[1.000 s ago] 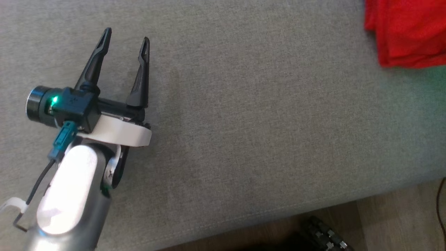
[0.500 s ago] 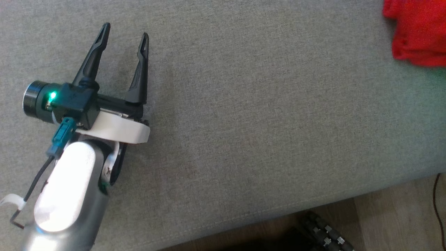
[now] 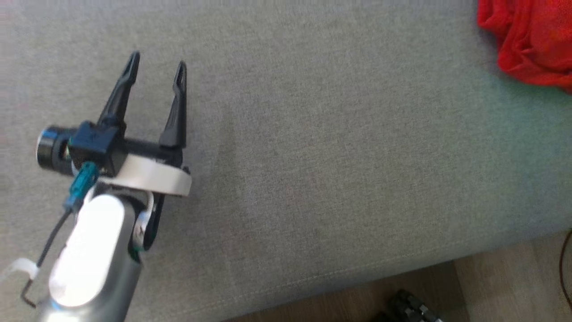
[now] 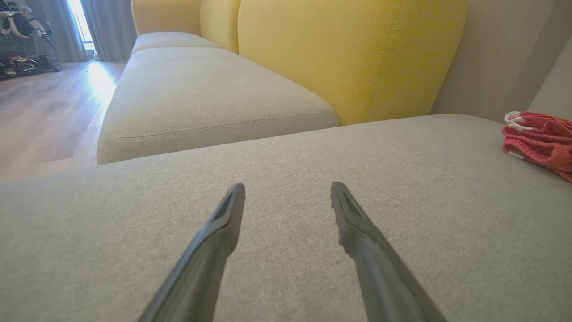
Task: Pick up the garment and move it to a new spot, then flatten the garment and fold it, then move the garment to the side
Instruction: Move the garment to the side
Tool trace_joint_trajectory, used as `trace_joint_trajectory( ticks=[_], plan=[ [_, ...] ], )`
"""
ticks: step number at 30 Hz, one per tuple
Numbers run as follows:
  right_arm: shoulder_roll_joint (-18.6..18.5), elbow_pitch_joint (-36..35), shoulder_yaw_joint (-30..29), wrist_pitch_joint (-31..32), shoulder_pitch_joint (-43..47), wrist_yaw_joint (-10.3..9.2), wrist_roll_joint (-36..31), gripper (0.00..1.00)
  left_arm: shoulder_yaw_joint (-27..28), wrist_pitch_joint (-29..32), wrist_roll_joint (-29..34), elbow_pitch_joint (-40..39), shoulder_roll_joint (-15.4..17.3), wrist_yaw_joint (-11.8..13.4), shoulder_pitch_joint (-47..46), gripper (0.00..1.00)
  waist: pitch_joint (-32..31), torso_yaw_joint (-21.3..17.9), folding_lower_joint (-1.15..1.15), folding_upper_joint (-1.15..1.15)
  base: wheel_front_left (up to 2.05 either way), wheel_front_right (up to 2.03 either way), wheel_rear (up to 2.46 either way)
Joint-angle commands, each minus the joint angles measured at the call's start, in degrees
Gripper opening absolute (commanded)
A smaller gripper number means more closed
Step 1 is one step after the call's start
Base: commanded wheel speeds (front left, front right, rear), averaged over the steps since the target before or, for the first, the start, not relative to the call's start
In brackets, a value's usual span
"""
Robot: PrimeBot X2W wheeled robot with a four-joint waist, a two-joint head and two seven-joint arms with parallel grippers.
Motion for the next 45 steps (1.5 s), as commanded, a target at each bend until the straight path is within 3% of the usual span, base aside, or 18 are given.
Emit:
trace_joint_trajectory(
  ticks=[1, 7, 14, 28, 45],
  plan=[
    [2.2, -3.7, 0.5, -1.8, 2.5, 0.21, -1.1, 1.0, 2.2, -0.8, -0.6, -1.4, 0.8, 0.7, 1.2, 1.0, -2.6, 0.6, 0.0, 0.0, 0.0, 0.0, 0.0],
    [11.6, -6.0, 3.5, -6.1, 7.3, 0.21, -3.5, 1.0, 2.6, -1.4, -1.9, -0.6, -0.1, 1.7, 3.8, 1.0, -6.8, 3.1, 0.0, 0.0, 0.0, 0.0, 0.0],
    [15.9, -5.2, 8.4, -9.8, 9.7, 0.21, -5.1, 1.0, 3.2, -1.8, -3.3, -0.1, -1.0, 2.8, 6.6, 1.0, -10.2, 6.5, 0.0, 0.0, 0.0, 0.0, 0.0],
    [18.1, 2.2, 15.7, -15.5, 13.2, 0.21, -9.9, 1.0, 4.3, -2.9, -5.3, 2.9, -1.9, 3.6, 13.0, 1.0, -19.1, 12.7, 0.0, 0.0, 0.0, 0.0, 0.0],
    [18.4, 3.5, 15.8, -14.7, 21.4, 0.21, -12.0, 1.0, 2.9, -2.4, -5.7, 4.5, -0.9, 3.7, 19.0, 1.0, -27.8, 13.0, 0.0, 0.0, 0.0, 0.0, 0.0]
  ],
)
